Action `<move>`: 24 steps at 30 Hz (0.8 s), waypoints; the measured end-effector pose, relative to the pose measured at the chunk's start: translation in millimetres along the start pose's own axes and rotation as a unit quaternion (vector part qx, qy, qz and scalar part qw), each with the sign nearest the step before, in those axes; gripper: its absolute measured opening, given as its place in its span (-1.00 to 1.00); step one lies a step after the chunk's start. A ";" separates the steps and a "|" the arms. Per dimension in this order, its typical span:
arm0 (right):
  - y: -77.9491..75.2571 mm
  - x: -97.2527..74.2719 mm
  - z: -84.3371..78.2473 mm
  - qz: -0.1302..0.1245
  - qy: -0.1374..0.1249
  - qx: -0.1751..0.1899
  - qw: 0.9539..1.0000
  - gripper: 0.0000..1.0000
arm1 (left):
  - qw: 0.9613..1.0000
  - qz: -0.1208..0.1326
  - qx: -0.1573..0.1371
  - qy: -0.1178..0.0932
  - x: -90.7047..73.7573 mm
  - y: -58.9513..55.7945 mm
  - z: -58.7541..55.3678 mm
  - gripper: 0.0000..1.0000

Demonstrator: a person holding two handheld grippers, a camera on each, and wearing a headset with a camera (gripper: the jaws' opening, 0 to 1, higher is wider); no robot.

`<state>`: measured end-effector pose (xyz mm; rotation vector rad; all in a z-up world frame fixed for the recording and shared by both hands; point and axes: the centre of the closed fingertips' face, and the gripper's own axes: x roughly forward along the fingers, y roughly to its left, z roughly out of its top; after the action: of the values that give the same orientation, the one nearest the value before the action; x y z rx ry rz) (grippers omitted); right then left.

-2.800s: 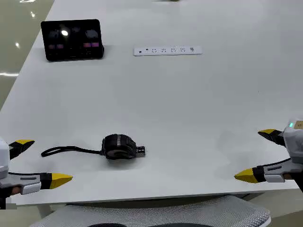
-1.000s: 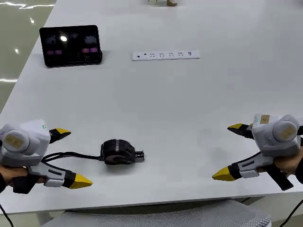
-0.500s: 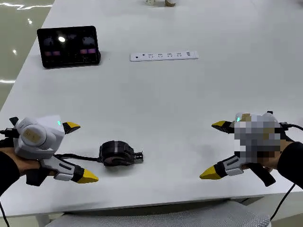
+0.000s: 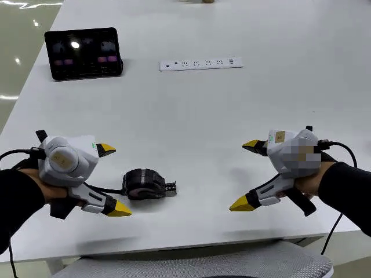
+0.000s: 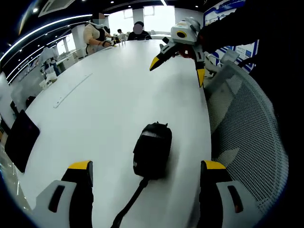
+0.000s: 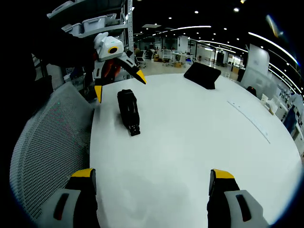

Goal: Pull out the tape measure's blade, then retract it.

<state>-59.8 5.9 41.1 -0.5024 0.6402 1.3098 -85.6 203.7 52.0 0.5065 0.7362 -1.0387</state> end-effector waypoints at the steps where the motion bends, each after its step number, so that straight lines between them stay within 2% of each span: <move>1: 0.0 1.3 1.1 0.000 -0.001 -0.002 1.000 0.98 | 1.000 -0.004 -0.004 0.000 1.7 -1.5 0.8 0.81; 9: 3.3 13.4 7.7 0.016 -0.005 -0.006 1.000 0.98 | 1.000 -0.013 0.019 0.005 13.1 -5.8 6.4 0.65; 11: 5.9 17.3 10.1 0.020 -0.005 -0.007 1.000 0.98 | 0.999 -0.008 0.039 0.011 15.9 -4.3 7.1 0.56; 15: 10.5 29.4 15.1 0.025 -0.014 0.010 1.000 0.98 | 0.999 -0.008 0.045 0.012 21.0 -3.9 10.7 0.43; 24: 22.1 49.6 21.3 0.043 -0.005 -0.002 0.999 0.98 | 0.999 -0.018 0.044 0.018 29.8 -3.6 15.0 0.32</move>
<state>-71.9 60.0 23.1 -0.4765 0.6572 1.3933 -75.1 174.4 39.4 0.5908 0.7353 -1.1020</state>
